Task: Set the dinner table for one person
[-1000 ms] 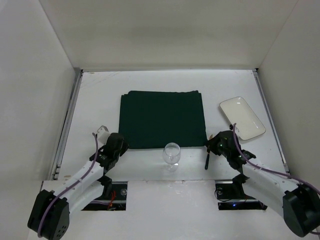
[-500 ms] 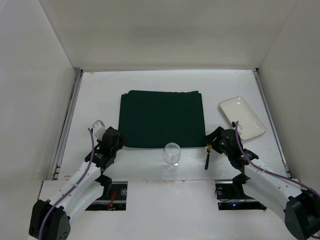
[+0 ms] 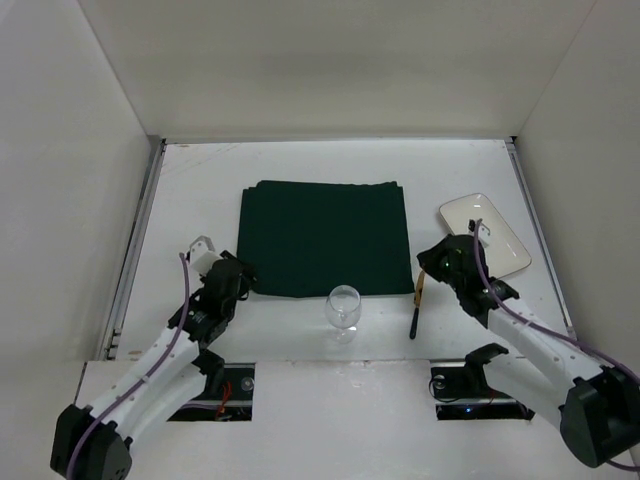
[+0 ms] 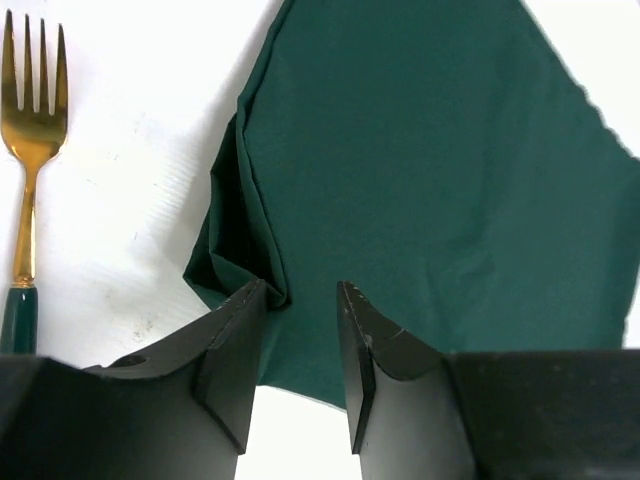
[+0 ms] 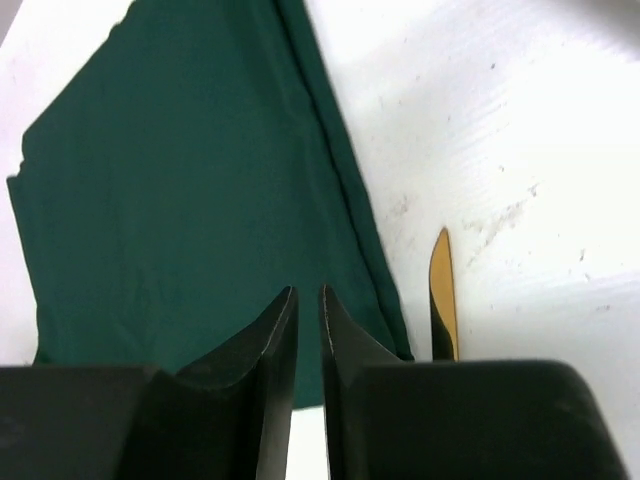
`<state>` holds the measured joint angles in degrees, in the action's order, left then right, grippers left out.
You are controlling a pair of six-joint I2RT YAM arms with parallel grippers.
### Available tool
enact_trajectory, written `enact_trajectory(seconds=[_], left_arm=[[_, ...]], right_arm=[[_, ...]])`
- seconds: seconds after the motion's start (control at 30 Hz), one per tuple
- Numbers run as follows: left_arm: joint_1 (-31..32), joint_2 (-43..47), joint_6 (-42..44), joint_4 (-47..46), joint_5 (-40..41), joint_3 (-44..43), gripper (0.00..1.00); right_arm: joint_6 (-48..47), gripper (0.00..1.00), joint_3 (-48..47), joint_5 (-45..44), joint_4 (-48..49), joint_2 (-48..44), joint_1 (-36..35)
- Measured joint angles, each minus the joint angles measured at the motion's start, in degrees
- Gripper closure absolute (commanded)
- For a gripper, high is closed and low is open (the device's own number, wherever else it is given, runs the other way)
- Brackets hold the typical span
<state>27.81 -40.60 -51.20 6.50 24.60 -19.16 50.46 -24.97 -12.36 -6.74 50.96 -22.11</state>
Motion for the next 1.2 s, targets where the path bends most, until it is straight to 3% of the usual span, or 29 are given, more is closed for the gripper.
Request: enact_trajectory(seconds=[0.17, 0.33, 0.47, 0.7, 0.87, 1.03, 1.2], left_arm=[[-0.2, 10.3, -2.0, 4.5, 1.4, 1.9, 0.65], [-0.1, 15.1, -3.1, 8.5, 3.5, 2.6, 0.6], [0.7, 13.2, -2.0, 7.5, 4.3, 2.6, 0.6], [6.5, 0.5, -0.8, -7.4, 2.4, 2.7, 0.6], [11.0, -4.3, 0.0, -15.6, 1.2, 2.7, 0.58], [11.3, -6.2, 1.2, -23.3, 0.9, 2.7, 0.58], [12.4, -9.6, 2.5, -27.9, 0.7, 3.0, 0.58]], right_arm=[[-0.1, 0.53, -2.1, -1.0, 0.8, 2.9, 0.2], [0.4, 0.41, -2.3, -2.3, 1.4, 5.9, 3.6], [3.7, 0.39, -1.4, -3.7, 4.8, 7.2, 10.2], [14.1, 0.39, 1.7, -5.1, 10.7, 13.3, 20.1], [21.4, 0.43, 3.1, -6.0, 12.7, 16.2, 23.4], [25.9, 0.52, 3.8, -6.1, 14.8, 18.4, 25.7], [27.9, 0.53, 5.2, -6.8, 15.2, 17.6, 29.8]])
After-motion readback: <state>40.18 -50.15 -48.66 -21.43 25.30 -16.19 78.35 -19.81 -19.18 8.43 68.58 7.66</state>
